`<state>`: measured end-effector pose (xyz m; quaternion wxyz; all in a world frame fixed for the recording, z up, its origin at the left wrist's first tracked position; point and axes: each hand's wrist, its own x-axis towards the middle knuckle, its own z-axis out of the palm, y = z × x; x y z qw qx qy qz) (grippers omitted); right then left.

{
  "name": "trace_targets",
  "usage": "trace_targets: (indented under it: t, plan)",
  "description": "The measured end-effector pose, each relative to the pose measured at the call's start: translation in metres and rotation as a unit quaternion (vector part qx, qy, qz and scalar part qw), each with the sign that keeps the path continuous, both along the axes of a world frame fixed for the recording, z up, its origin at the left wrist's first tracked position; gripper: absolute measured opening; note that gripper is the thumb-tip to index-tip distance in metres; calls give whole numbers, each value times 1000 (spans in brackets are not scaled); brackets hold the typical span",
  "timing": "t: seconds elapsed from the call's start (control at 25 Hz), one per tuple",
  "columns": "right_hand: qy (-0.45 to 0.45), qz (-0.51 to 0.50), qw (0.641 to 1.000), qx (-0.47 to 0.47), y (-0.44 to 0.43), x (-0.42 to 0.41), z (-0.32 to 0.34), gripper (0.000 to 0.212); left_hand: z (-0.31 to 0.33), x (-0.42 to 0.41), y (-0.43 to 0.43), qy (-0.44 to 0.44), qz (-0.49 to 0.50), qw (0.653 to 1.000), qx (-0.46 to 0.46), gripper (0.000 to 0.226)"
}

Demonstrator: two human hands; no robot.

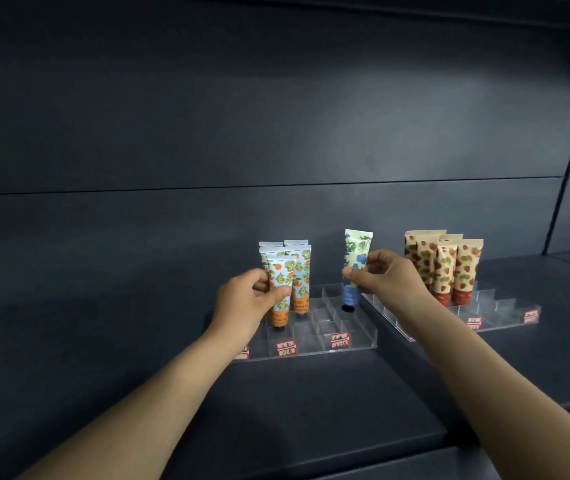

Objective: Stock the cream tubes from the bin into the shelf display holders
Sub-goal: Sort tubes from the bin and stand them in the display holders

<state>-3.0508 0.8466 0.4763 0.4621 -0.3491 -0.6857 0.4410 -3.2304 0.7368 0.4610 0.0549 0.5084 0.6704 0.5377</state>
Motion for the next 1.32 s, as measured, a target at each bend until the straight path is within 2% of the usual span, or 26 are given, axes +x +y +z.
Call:
trace_targets:
  t: [0.28,0.64,0.8,0.92,1.04,1.16,1.32]
  plan:
    - [-9,16,1000,-12,10,11,5,14,-5,-7,-1,38,30,997,-54,26]
    - [-28,11,1000,10,13,27,9,14,0,-5,-12,47,31,994,-89,24]
    - [-60,-8,997,38,12,34,17,17,5,-1,-38,135,91,984,-76,22]
    - [-124,-43,987,89,17,37,24,20,6,12,-54,224,49,972,-41,16]
    - [-140,-78,979,123,30,35,28,26,7,31,-51,303,-29,952,-37,36]
    - [-139,-100,977,126,44,31,28,28,-2,49,-29,378,-77,919,-78,46]
    - [-190,-125,964,141,64,19,18,31,-22,56,-2,388,-120,908,-102,74]
